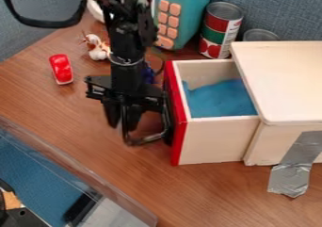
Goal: Opening the drawer
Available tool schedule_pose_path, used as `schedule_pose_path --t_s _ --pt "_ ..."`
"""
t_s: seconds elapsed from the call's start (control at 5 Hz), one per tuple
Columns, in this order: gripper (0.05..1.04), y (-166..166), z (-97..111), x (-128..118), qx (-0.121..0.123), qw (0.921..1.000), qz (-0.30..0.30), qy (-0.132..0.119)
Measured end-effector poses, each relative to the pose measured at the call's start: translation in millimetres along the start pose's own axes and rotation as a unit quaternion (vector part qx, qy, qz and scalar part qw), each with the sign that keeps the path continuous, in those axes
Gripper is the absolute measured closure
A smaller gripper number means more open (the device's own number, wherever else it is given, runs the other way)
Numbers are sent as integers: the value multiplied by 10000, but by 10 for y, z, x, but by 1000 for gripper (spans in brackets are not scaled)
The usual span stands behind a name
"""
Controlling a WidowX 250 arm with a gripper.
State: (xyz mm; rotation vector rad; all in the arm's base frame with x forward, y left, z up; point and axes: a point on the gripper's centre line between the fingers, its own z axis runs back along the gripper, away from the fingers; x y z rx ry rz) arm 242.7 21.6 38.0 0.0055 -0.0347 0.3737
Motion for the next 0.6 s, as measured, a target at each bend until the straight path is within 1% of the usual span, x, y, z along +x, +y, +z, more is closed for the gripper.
schedule_pose_path --t_s 0.2,0.4,0.6 --pt "279 -3 29 -16 100 9999 -94 56" --pt "79 20 312 53 -9 9973 -723 -131" --pt "79 205 825 90 -226 9914 -1203 -453"
